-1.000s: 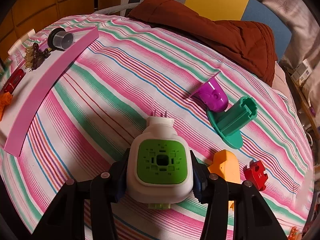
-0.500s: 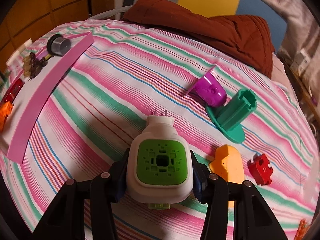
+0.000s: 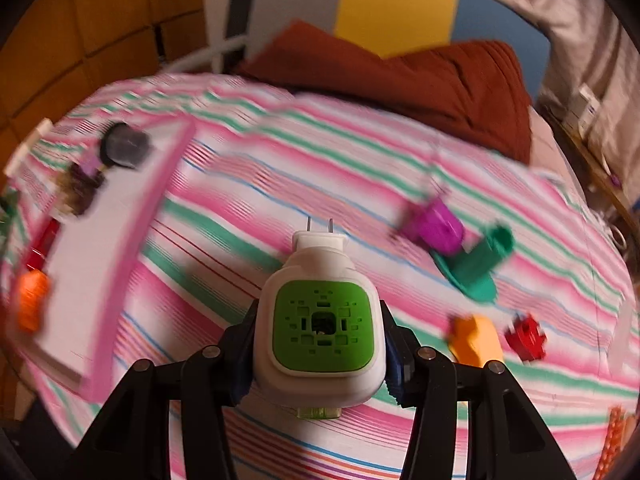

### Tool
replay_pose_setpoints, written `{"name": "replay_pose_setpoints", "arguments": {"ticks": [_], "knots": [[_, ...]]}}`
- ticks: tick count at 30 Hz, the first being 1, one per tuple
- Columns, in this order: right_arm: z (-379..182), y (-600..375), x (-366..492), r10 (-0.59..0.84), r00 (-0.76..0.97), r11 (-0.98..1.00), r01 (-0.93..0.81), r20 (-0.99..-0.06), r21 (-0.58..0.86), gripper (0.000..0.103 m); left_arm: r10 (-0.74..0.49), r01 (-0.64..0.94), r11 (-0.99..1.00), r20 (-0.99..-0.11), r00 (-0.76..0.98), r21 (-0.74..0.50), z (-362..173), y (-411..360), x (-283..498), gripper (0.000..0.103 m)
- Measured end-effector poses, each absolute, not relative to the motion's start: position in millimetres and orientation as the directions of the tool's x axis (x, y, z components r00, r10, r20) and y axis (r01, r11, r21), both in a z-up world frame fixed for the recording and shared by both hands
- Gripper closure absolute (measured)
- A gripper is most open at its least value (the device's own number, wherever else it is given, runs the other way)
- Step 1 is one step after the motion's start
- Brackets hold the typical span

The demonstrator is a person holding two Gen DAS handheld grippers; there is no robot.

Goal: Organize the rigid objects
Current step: 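Carry the white-green plug into the tray and open the right tool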

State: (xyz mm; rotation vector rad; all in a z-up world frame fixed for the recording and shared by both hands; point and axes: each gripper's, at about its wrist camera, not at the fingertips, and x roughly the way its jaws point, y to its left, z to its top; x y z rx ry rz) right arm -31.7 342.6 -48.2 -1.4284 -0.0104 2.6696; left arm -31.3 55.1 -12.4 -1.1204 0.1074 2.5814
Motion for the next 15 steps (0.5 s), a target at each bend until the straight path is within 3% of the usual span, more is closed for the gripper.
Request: {"name": "replay_pose_setpoints", "arguments": {"ticks": [7, 15], "knots": [[-11.4, 262.7, -69.1, -0.035, -0.608, -0.997, 0.076, -0.793, -0.014, 0.051, 0.223, -0.243, -0.967, -0.726, -0.65, -0.079, -14.9, 23.2, -35.7, 0.02], [-30.4, 192.5, -121.1, -0.06, -0.556, -0.99, 0.142, -0.829, -0.023, 0.051, 0.189, -0.171, -0.98, -0.731, -0.655, -0.101, -18.9, -6.6, -41.4, 0.02]]}}
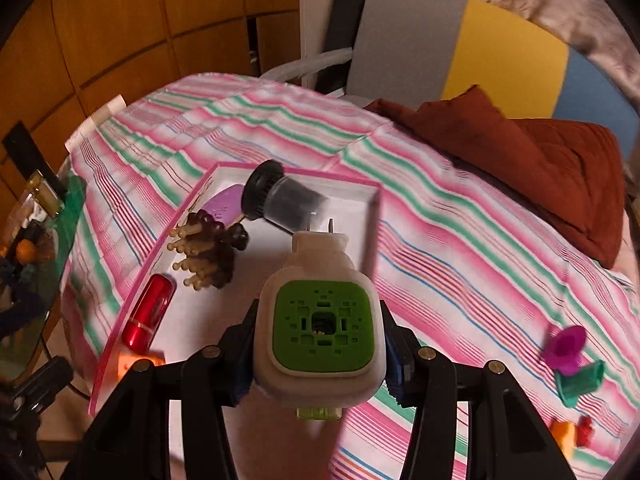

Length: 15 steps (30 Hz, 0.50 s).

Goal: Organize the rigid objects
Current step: 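Carry the white-green plug into the tray and open the right tool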

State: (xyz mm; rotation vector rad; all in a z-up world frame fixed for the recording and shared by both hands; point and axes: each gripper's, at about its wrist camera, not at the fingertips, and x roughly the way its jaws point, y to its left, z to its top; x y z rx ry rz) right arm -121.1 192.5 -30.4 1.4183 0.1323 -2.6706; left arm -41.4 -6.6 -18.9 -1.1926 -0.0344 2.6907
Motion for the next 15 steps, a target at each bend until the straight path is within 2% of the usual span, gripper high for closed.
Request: {"name": "replay_pose_setpoints", "arguments": {"ticks": [15], "knots": [[-76.6, 174.0, -163.5, 0.04, -0.47, -0.984, 0.135, -0.882, -0.117, 0.051, 0.165, -0.137, -0.986, -0.737, -0.655, -0.099, -21.5, -19.0, -46.1, 0.02]]}}
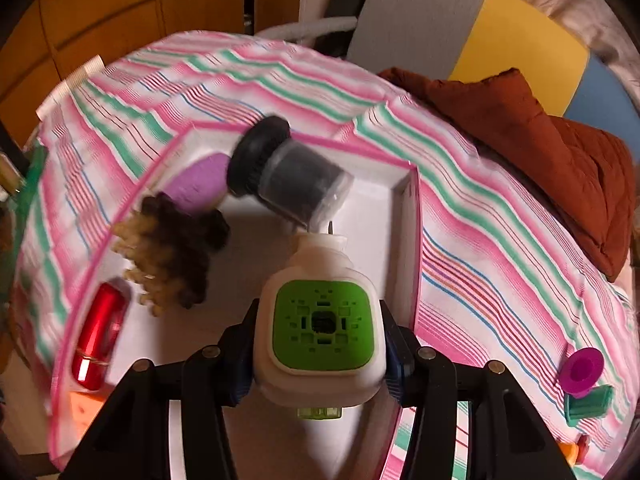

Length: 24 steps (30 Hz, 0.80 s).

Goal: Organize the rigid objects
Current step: 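Carry the white-green plug into the tray and open the right tool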

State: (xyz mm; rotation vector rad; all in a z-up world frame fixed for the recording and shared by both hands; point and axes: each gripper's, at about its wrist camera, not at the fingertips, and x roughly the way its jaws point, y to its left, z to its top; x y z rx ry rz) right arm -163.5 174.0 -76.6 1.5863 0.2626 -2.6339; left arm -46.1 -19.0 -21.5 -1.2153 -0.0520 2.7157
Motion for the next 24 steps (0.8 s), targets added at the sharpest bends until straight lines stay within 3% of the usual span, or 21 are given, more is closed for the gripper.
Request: {"name": "replay_pose_setpoints", "arguments": {"ticks": [6, 11, 24], "knots": [[-79.9, 176.7, -161.1, 0.041, -0.49, -0.984, 0.129, -0.87, -0.12, 0.05, 0.161, -0.136, -0.986, -0.739, -0.655, -0.094, -21.1, -18.8, -46.6, 0.02], [-71.0, 177.5, -156.3, 0.013, -0.52, -0.988, 0.126, -0.854, -0.091, 0.028, 0.154, -0.135, -0.987, -0.735, -0.66, -0.086, -19.0, -17.9, -44.7, 0.02], [-62.0, 179.7, -146.6, -0.013, -0.561, -0.992, 0.11, -0.827, -0.059, 0.028, 0.15, -0.152, -0.986, -0.737, -0.659, -0.065, -17.1, -8.9, -38.5, 0.02]]}}
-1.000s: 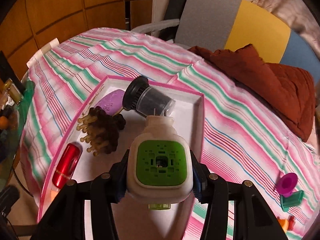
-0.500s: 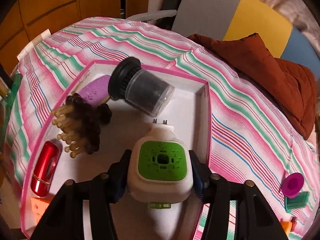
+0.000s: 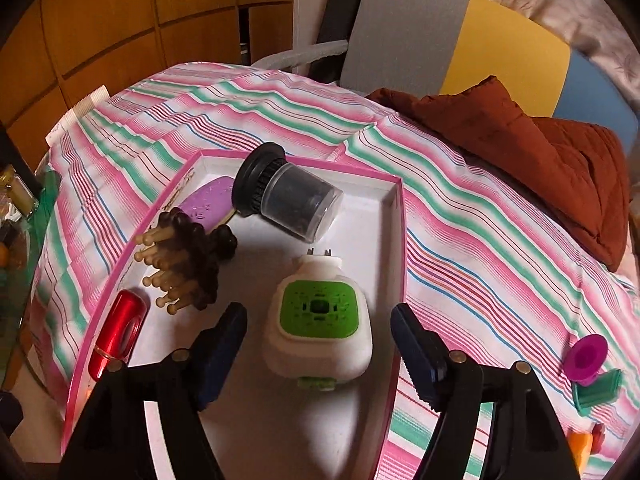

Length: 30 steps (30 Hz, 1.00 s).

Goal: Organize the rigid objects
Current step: 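Carry the white-green plug into the tray and open the right tool, then move both tools back over the remaining toys on the bed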

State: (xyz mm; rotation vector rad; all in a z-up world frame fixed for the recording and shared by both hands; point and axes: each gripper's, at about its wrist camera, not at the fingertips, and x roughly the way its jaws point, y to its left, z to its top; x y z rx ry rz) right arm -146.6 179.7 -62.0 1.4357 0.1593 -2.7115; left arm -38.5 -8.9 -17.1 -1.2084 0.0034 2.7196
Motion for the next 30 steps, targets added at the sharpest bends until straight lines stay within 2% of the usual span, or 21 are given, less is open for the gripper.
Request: {"name": "replay_pose_setpoints", "arguments": {"ticks": [17, 22, 30], "knots": [[-32.4, 198.0, -108.4, -0.038, -0.652, -0.997, 0.079, -0.758, -0.017, 0.023, 0.161, -0.199, -0.979, -0.737, -0.657, -0.037, -11.7, 13.1, -31.8, 0.02], [-29.4, 211.7, -96.9, -0.036, -0.663, -0.998, 0.064, -0.748, -0.009, 0.023, 0.218, -0.227, -0.97, -0.746, -0.629, -0.093, -11.6, 18.7, -32.6, 0.02], [-17.2, 261.7, -71.1, 0.033, -0.688, -0.999, -0.016, -0.725, -0.03, 0.022, 0.266, -0.273, -0.955, -0.74, -0.617, -0.115, -8.8, 27.6, -29.9, 0.021]]}}
